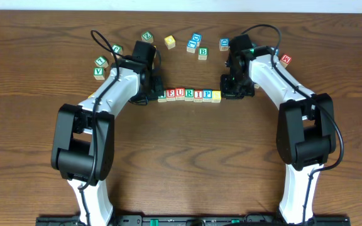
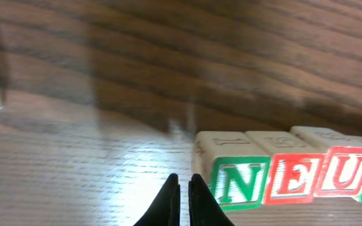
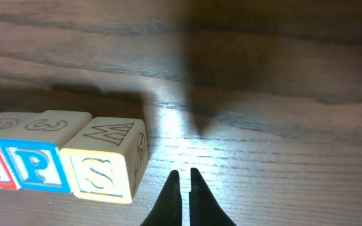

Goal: Spell out NEURIPS
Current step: 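Raise both grippers and move the right gripper toward the green N block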

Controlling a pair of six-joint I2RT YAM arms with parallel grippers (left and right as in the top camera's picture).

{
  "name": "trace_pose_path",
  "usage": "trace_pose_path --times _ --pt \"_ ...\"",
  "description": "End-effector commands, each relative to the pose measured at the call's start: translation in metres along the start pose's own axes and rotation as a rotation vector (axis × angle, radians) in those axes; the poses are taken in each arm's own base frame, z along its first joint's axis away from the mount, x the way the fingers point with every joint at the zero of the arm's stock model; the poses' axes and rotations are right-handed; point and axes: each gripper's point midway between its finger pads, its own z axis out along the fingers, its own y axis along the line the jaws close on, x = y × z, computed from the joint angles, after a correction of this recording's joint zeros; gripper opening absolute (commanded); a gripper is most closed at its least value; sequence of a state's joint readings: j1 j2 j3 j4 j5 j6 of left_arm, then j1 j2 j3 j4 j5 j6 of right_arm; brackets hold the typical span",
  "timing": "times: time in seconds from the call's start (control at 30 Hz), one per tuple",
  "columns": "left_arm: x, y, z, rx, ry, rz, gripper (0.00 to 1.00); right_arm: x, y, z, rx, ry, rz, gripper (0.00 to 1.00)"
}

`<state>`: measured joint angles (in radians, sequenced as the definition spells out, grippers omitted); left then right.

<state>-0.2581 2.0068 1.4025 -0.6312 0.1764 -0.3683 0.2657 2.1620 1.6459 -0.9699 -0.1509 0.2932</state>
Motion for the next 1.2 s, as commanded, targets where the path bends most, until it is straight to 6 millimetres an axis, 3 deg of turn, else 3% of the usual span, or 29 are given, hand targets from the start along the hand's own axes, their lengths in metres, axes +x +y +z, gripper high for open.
trace_pose_path --times 0.0,0.2,0.4,0.53,0.73,1.0,1.17 --pt "-0.028 0.014 -0.030 -0.053 -0.086 0.003 0.08 -0.018 0.001 -0.016 0.014 -0.047 -0.049 0.02" --pt "-0.061 0.040 -0.084 -0.098 -0.211 -0.038 0.08 -0.041 0.006 -0.048 0.046 -0.122 -0.120 0.04" --pt "-0.083 0.077 -0.144 -0.090 -0.355 -0.133 0.08 -0.060 0.056 -0.060 -0.102 -0.220 -0.249 0.06" --pt "-0.088 0.111 -0.168 -0.108 -0.400 -0.213 0.08 -0.069 0.094 -0.050 -0.154 -0.297 -0.307 0.05" --pt "-0.073 0.141 -0.166 -0.148 -0.341 -0.284 0.08 -0.070 0.141 -0.031 -0.186 -0.351 -0.397 0.04" --pt "-0.072 0.159 -0.168 -0.231 -0.352 -0.304 0.08 -0.056 0.156 0.011 -0.162 -0.296 -0.396 0.01" --pt "-0.072 0.162 -0.169 -0.249 -0.357 -0.322 0.08 -0.053 0.161 0.019 -0.164 -0.290 -0.408 0.01"
